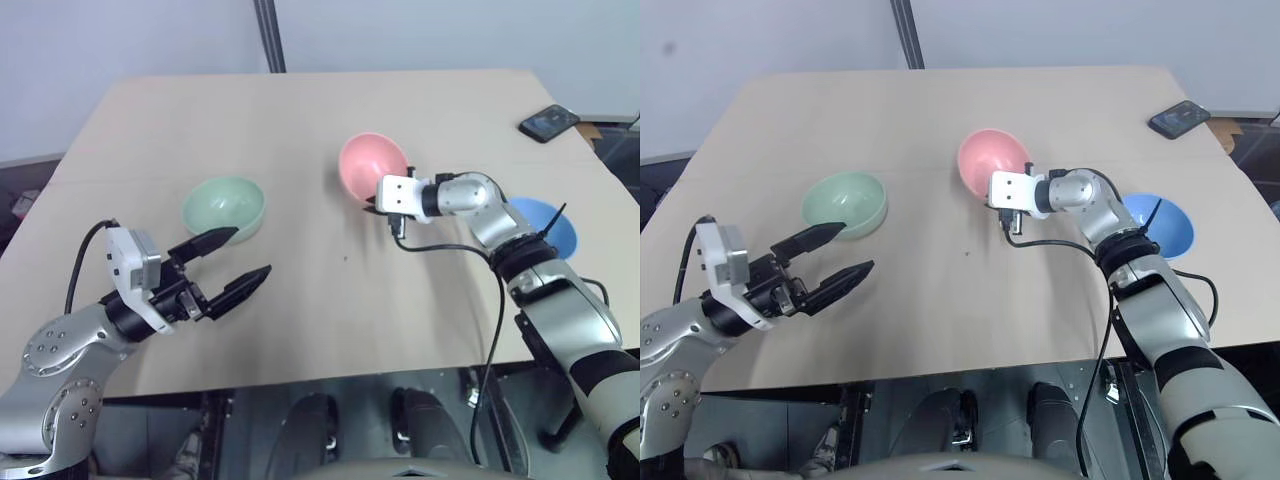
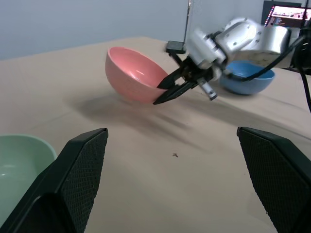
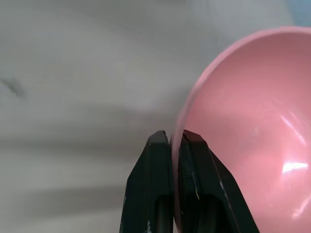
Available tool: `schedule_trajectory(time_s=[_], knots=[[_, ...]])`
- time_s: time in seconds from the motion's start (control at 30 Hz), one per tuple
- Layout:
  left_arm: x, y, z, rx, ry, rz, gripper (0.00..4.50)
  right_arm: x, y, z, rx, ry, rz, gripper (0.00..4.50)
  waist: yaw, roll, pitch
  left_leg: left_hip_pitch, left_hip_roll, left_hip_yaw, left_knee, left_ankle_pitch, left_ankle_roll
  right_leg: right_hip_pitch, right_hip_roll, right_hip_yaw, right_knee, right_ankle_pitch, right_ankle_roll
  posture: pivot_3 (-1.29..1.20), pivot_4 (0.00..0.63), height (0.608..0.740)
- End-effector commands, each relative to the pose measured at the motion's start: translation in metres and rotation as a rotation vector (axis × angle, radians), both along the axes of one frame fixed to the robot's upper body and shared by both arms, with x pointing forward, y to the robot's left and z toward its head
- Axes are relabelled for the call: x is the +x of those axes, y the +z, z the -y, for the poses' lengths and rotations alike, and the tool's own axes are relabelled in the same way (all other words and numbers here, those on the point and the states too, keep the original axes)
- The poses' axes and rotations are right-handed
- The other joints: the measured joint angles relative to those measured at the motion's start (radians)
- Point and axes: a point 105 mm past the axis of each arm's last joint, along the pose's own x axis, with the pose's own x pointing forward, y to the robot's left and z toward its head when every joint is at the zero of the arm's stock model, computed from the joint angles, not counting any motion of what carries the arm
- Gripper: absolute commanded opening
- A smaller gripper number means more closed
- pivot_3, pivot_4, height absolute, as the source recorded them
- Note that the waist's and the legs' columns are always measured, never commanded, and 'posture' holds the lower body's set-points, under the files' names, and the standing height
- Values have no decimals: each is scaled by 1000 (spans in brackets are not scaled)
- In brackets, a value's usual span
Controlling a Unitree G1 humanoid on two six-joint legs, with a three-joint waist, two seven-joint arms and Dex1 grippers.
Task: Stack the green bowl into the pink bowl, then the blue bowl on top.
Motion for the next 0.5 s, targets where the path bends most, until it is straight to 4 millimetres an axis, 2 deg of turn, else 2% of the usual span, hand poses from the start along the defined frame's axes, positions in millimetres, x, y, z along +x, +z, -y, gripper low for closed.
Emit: schedule_trajectory(time_s=[0.03, 0.2, 0.27, 0.3, 0.37, 0.43, 0.5], knots=[[-1, 6, -1, 11, 29, 32, 4500, -43, 14, -2, 42, 168, -42, 27, 3, 0, 0, 0, 0, 0, 0, 0, 0, 0, 0, 0, 0, 0, 0, 0, 150, 740], [10, 3, -6, 35, 105, 4, 4500, -88, -12, 9, -86, 216, -230, 27, 18, 0, 0, 0, -1, 0, 0, 0, 0, 1, -2, -1, 0, 0, 0, 0, 150, 740], [15, 2, -2, 61, 108, -3, 4500, -94, -18, 6, -82, 205, -272, 716, 17, 0, 0, 1, 0, 0, 0, 0, 0, 1, -2, -1, 0, -2, -4, 0, 150, 740], [17, 2, -1, 72, 113, -1, 4500, -96, -21, 5, -82, 198, -276, 892, 15, 0, 0, 2, 0, 0, 0, 0, 0, 2, -2, -1, 1, -2, -4, 0, 150, 740], [20, 2, 0, 98, 127, -1, 4500, -97, -26, 5, -88, 179, -277, 1868, 16, 0, 0, 6, 0, 1, 0, 0, 0, 4, -1, -1, 2, -3, -6, 0, 150, 740], [27, 4, -3, 127, 165, 4, 4500, -96, -20, 6, -55, 149, -264, 2754, 17, 0, 0, 5, 0, 1, 0, 0, 0, 4, -1, -1, 2, -3, -6, 0, 150, 740], [35, 9, -8, 187, 250, 51, 4500, -99, -2, 8, 33, 133, -239, 3879, 19, 0, 0, 4, 0, 1, 0, 0, 0, 3, -1, -1, 1, -3, -6, 0, 150, 740]])
